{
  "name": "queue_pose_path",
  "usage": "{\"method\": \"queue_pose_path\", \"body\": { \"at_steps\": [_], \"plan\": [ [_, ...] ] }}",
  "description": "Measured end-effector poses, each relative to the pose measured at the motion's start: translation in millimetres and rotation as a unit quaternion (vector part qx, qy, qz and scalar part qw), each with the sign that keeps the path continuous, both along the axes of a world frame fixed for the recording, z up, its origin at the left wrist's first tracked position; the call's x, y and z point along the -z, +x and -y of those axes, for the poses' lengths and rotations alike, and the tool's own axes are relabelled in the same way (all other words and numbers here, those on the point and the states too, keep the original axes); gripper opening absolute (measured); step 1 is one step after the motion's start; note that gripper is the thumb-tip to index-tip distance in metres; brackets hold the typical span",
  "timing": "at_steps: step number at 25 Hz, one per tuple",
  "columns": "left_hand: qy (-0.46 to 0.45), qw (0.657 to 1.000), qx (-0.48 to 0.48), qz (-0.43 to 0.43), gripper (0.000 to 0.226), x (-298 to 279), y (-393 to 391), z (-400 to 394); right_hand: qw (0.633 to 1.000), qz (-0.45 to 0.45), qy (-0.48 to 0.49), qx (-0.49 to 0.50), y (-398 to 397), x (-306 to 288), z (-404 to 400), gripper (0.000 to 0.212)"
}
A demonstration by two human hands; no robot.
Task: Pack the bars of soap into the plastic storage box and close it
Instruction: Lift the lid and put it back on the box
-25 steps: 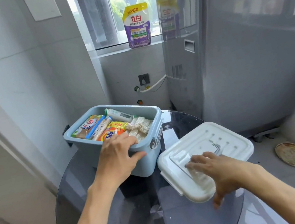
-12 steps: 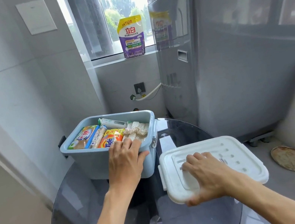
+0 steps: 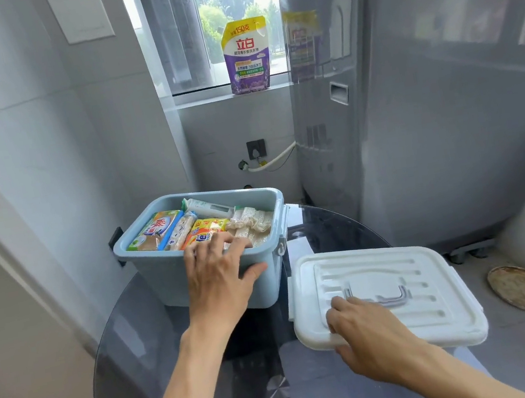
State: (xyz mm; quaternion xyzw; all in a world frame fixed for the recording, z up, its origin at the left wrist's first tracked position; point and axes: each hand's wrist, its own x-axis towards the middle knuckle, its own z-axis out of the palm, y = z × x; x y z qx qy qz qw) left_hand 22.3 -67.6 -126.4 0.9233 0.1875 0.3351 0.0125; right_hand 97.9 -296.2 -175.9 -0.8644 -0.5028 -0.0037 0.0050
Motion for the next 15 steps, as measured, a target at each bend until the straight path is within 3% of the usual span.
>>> {"method": "queue_pose_path", "body": {
  "at_steps": [3,6,8,11,15],
  "plan": [
    [-0.008,1.0,0.015,-0.013,0.037,-1.5,-1.7,0.9,1.0,0.006,0.021,0.004,0.6,-2.8,-9.2,0.023],
    [-0.022,0.999,0.0,-0.03,0.043,-1.7,-5.1,-4.8,0.989,-0.028,0.134,0.059,6.4,-15.3,-8.9,0.02],
    [-0.032,0.999,-0.012,-0.019,0.042,-4.2,-6.7,-7.8,0.958,-0.084,0.25,0.115,11.4,-32.2,-2.3,0.014],
    [-0.032,0.999,-0.017,-0.018,0.035,-7.7,-3.0,3.6,0.899,-0.144,0.378,0.166,12.6,-62.6,11.4,0.023],
    [-0.103,0.994,0.031,0.025,0.029,-16.2,9.0,39.8,0.884,-0.102,0.425,0.169,9.7,-103.4,0.7,0.025]
  ]
}}
